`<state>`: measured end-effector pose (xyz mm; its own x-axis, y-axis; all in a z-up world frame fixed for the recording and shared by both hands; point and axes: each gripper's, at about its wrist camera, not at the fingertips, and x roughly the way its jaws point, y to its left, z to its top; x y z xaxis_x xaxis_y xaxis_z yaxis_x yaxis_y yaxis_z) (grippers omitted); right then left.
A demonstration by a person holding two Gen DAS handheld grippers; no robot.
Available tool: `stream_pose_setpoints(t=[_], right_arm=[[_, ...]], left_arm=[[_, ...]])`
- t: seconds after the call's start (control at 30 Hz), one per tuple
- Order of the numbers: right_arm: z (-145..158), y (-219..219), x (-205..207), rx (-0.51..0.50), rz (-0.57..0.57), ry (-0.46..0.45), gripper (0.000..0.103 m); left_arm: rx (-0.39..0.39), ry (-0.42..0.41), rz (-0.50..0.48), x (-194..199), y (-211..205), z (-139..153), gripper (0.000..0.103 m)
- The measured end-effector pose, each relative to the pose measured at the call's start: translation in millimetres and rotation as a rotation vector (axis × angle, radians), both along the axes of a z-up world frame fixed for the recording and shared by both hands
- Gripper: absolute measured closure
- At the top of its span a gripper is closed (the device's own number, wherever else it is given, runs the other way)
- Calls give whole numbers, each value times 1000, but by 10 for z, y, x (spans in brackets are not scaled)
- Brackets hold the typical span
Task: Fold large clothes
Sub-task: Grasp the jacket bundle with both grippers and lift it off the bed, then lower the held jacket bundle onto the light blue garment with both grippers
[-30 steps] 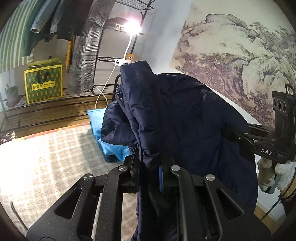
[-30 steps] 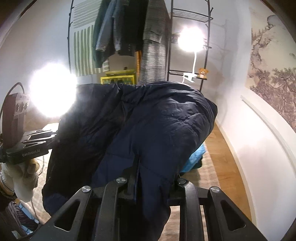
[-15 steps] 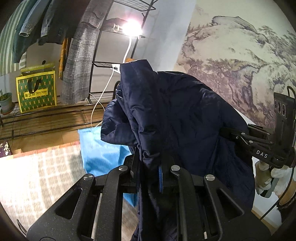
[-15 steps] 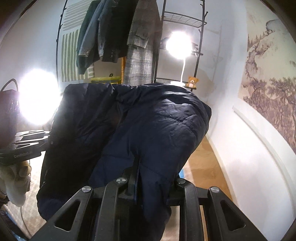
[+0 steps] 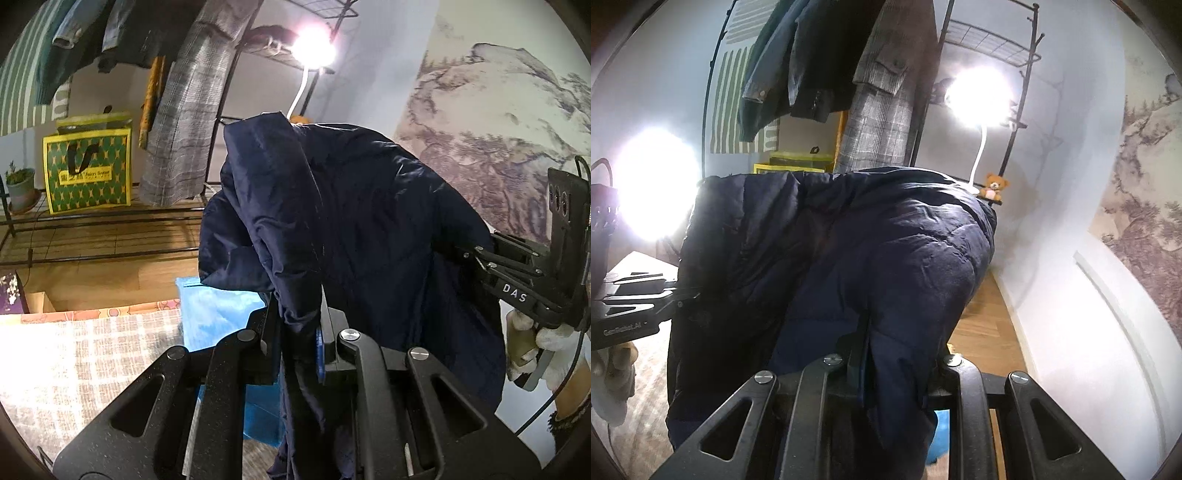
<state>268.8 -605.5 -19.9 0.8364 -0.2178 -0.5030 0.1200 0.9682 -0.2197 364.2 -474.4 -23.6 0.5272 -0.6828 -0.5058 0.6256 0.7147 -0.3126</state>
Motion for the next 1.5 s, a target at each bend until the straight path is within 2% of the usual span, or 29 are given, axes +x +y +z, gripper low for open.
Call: stream_pose_setpoints(t=[0.4,0.47,0.6,0.67,0.8,0.87,0.9,0.93,1.0,1.13,1.17,1.2,1.23,1.27,1.37,1.43,1.5], right_arm=[[-667,-292,595,20,40,71,84],[-768,-370,674,27,24,84,79],[-924,-595,789,17,-84,126,57],[-913,-687,707,10,-137,105,51],[-852,-902,320,172,-165,73,38],[-856,-959,46,271,-164,57,35],[-880,-978,-82,313,-167,50,32],[-921,-998,-217,354,-168,47,25],[-1076,-1026,-480,442,-189,67,22],[-1429,-1114,-739,592,-221,125,22],[-1507,-1134,-762,642,-210,134,26],[-1550,-1136,-756,668,-194,136,45],[-1581,-1128,-717,678,-177,143,72],[-1598,-1102,-668,668,-166,159,72],[-1588,-948,-535,487,-194,186,80],[-1619,-902,-429,411,-226,207,82],[-1670,-858,-344,345,-253,236,82]], left_arm=[[76,70,63,479,-78,-684,92],[90,77,74,539,-91,-773,92],[110,96,99,649,-123,-909,92],[104,113,114,689,-103,-944,91],[95,135,120,702,-78,-969,91],[89,145,118,706,-59,-975,91],[83,155,118,712,-42,-979,91],[80,162,117,716,-30,-981,91],[73,176,119,715,-2,-987,91],[56,202,128,717,34,-1014,91],[56,204,129,709,30,-1011,91],[56,203,130,703,26,-1015,91],[58,199,126,704,25,-1016,90],[68,193,125,711,16,-1018,89],[99,179,138,752,-12,-1041,76],[119,192,164,830,-3,-1109,54],[130,207,185,864,27,-1171,46]])
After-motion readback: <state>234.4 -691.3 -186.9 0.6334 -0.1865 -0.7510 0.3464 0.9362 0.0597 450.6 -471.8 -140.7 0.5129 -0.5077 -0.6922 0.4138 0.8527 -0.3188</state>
